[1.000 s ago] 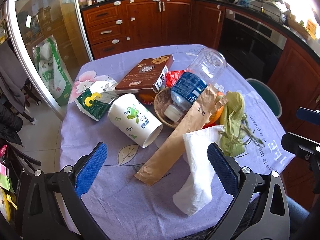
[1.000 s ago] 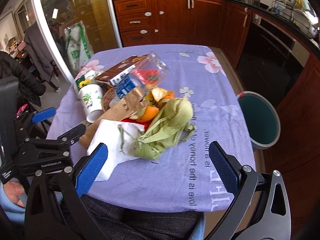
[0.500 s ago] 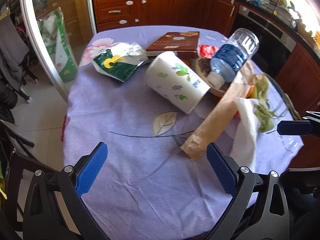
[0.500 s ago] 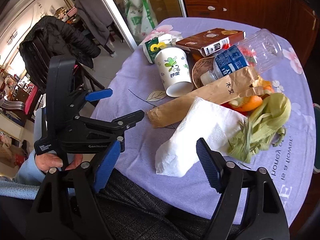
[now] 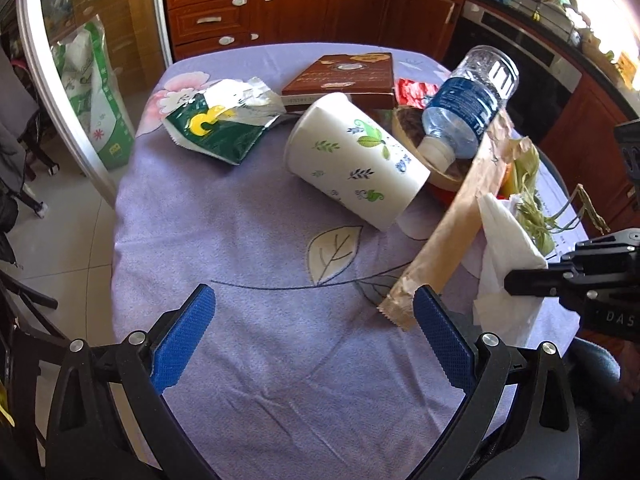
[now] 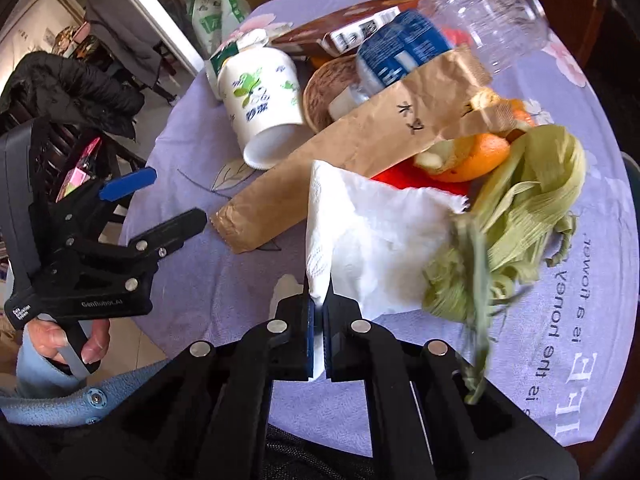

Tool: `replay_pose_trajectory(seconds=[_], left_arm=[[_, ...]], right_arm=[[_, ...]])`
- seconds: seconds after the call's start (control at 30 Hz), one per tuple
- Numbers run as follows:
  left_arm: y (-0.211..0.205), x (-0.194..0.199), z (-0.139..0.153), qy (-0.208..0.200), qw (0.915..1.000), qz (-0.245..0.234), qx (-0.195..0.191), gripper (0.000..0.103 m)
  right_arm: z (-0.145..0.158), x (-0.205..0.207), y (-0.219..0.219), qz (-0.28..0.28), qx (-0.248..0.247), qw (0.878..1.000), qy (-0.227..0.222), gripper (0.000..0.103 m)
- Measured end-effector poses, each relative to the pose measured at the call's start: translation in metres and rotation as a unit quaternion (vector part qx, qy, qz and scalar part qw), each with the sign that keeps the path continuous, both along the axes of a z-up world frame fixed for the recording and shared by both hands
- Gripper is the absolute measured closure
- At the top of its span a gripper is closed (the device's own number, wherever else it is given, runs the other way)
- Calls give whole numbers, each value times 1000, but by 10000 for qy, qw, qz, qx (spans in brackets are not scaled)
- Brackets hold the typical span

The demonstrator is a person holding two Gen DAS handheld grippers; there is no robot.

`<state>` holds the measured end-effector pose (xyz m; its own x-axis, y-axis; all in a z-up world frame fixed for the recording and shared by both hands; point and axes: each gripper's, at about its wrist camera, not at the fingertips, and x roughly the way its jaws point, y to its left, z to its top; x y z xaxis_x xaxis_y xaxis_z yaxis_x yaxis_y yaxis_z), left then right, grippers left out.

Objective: Collect trash
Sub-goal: 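Grasp the white tissue with the right tool while the left tool grasps the brown paper sleeve, then carry both items over the teal bin and open both tools to drop them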

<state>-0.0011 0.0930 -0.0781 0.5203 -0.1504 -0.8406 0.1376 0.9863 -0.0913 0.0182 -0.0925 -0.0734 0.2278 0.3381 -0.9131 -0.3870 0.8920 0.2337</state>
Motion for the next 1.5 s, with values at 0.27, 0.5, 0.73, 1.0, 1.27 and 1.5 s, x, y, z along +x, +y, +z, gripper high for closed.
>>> replay_pose_trajectory(seconds=[0.27,0.5,0.73,1.0,1.27,1.5], left_arm=[[-55,15,-1,-10,9971,-755,-17,4],[-84,23,-17,271,9944,-1020,-78,28],[-104,12,-14,231,9938,-1052,286,83],[-96,-8,43,-204,9964,-740,354,84],[-125,8,112,-651,9921,-1070,61,84],[-222,50,131,-618,9792,-1916,-236,83]], right_arm=[[52,7,-45,-505,389,9962,-597,100],[56,9,-71,-740,540,9940,-604,100],[51,4,-84,-897,686,9919,-577,100],[89,0,-101,-945,1104,9837,-1060,100],[153,0,-150,-1366,1223,9622,-2012,100],[165,15,-235,-2204,958,9406,-2397,100]])
